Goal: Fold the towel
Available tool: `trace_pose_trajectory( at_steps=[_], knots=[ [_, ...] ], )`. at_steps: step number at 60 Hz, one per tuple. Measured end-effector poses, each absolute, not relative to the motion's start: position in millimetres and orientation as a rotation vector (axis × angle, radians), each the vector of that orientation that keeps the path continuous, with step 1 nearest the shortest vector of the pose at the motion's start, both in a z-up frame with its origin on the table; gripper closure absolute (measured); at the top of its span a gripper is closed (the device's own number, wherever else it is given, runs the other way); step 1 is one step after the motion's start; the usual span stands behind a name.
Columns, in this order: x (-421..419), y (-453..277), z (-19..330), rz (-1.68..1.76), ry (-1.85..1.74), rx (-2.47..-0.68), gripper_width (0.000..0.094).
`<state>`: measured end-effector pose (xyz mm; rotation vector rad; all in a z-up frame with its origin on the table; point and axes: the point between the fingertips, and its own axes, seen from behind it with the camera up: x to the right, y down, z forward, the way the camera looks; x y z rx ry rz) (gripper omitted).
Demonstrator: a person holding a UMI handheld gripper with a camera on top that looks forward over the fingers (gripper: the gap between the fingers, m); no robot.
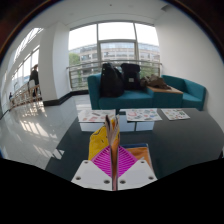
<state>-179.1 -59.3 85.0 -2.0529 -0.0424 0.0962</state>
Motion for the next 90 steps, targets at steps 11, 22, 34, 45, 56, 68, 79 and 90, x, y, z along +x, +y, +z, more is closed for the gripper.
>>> trace_pose_trajectory(
  at_steps=[11,22,34,45,56,68,79,90],
  knots=[
    [-84.5,-55.3,3.1,0.002,0.091,-2.250,0.0452],
    [-48.5,-62.6,48.5,0.047,0.119,-2.167,0.0203],
    [-36.0,-112.4,134.7,0.098,0.048,-2.039,0.0169],
    [-24.6,-177.3,157.2,0.083,0.017,-2.021,0.0159],
    [-21.5,-228.5,159.4,0.081,-0.004,-2.029,0.0158],
    [-30.0,-264.9,173.9,0.073,-0.051,-1.989,0.0160],
    [-32.4,-282.8,198.4,0.071,-0.070,-1.942,0.0158],
    [-37.0,-289.9,201.9,0.076,-0.092,-1.930,0.0157]
  ],
)
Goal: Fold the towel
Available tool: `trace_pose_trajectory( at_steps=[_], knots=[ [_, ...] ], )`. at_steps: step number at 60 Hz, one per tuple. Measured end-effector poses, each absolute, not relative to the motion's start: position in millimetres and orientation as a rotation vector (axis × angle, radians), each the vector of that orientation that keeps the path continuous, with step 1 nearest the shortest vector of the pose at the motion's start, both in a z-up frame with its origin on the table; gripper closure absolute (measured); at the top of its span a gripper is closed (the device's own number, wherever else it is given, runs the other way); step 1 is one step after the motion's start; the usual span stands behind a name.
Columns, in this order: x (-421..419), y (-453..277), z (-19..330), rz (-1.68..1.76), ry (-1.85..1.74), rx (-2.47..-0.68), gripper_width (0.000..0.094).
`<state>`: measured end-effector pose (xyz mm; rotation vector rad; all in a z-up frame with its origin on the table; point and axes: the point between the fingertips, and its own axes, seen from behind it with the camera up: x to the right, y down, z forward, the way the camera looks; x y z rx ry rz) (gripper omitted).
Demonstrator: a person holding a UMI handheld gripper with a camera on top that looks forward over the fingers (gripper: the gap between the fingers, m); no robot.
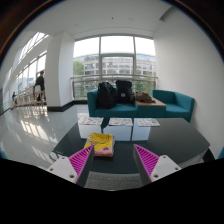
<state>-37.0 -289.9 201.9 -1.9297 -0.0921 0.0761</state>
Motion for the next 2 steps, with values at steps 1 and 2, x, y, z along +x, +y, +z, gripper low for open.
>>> trace_pose_trajectory(
  at_steps=[1,2],
  knots=[
    [-39.1,-290.8,202.1,0.078,-0.092,-1.929,0.0158],
    [-39.4,-290.8,201.6,0.081,-0.090,-1.931,0.0157]
  ],
)
